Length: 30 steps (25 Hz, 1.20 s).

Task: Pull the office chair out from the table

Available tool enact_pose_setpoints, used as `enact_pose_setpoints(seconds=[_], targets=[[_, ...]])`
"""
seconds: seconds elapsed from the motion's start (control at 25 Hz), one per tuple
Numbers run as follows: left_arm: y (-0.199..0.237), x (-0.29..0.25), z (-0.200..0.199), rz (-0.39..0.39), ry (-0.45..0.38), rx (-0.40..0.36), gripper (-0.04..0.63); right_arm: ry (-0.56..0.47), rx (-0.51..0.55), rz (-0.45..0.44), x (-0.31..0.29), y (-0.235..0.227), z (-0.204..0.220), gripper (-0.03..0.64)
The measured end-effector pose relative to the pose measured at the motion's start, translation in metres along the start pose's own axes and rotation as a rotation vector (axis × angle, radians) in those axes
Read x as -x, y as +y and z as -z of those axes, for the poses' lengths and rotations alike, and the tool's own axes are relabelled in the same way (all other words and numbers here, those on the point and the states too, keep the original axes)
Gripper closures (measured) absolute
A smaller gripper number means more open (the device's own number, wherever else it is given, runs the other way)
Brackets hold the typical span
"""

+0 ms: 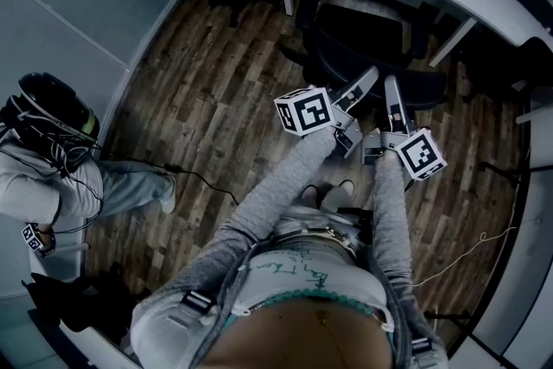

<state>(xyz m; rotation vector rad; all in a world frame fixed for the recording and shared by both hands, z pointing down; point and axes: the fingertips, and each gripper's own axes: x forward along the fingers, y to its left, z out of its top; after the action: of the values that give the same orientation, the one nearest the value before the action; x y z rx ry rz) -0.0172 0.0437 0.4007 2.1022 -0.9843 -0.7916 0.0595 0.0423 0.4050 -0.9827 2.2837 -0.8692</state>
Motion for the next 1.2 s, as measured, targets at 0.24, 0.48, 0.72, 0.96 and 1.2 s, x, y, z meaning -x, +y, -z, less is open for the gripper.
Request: enact_pose_setpoints(seconds=[0.24,0.48,0.72,0.96,1.2], targets=[[-0.0003,-0.0009,0.0035,0.003,0.006,0.007,0.439,-0.001,-0.023,-0.002,0.0000,-0.0002,0.0016,0.408],[-0.0046,-0.0002,0.0030,0.007,0.001,0.026,0.437,0.008,-0.040,0.001,-0.0010,0.0022,0.0024,0.408],[-0.0037,-0.0005,0.0001,-0.006,-0.015,0.018,0.439,0.020,-0.040,-0.005,-0.0025,0.0017,0.0022,0.408],[-0.0066,-0.0008,0.0016,0.000,-0.024,0.017,0.437,0.023,-0.034,-0.020,-0.0012,0.0030,0.0004,0.407],[-0.0096,-0.0051,0.0068,0.003,-0.027,0.014,0.437,0.021,-0.034,-0.035,0.0023,-0.0006,-0.0046,0.407]])
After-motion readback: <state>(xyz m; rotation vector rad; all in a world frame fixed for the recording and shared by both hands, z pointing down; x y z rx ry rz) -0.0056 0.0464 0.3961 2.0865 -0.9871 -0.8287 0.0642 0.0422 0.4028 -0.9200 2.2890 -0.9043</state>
